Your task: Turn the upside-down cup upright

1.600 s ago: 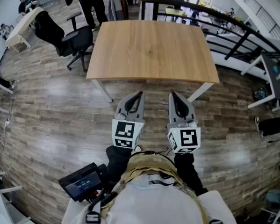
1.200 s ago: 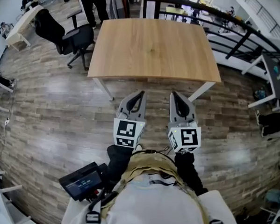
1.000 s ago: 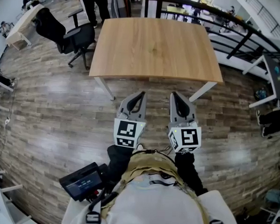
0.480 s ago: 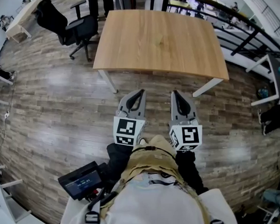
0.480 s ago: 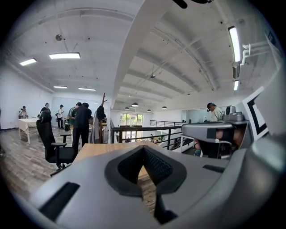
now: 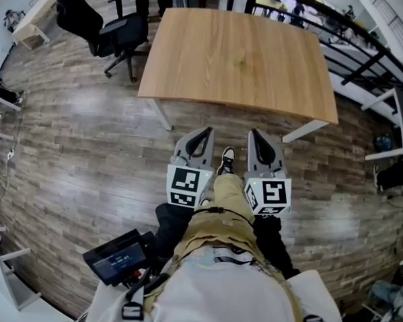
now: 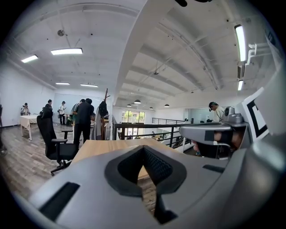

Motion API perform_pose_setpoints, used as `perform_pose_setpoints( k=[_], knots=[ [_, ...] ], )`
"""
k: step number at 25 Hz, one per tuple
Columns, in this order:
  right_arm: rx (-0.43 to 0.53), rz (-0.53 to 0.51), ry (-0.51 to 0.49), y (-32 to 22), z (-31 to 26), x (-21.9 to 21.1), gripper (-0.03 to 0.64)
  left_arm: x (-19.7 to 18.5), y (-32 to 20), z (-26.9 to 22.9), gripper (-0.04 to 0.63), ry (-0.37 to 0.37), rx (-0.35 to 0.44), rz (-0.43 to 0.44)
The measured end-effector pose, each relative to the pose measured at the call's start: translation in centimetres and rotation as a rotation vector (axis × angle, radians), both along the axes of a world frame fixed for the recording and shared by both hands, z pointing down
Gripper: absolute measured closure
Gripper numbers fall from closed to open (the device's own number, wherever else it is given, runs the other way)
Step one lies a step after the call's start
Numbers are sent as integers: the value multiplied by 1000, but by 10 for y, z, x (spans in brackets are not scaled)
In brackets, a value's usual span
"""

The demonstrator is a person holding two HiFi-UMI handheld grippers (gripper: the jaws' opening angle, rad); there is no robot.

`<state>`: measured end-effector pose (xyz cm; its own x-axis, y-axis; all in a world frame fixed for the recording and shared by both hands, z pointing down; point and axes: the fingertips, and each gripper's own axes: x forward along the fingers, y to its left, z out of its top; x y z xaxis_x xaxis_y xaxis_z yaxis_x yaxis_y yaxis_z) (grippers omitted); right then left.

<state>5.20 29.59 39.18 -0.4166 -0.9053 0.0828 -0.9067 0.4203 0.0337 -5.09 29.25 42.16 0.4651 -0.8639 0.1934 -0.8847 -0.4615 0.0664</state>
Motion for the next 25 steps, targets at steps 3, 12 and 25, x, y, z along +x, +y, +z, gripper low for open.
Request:
perform_pose_setpoints(
  k=[3,12,25],
  knots=[
    [14,-22,-13,-37,2,-2,595,0,-34,2,595,-9,4,-15],
    [66,-34,-25,-173,-16,19,595,7,-173,-19,595,0,56,-62],
    [25,-79,-47,-327,-19,42,595,19,-321,-31,595,-8,36,-120]
  ],
)
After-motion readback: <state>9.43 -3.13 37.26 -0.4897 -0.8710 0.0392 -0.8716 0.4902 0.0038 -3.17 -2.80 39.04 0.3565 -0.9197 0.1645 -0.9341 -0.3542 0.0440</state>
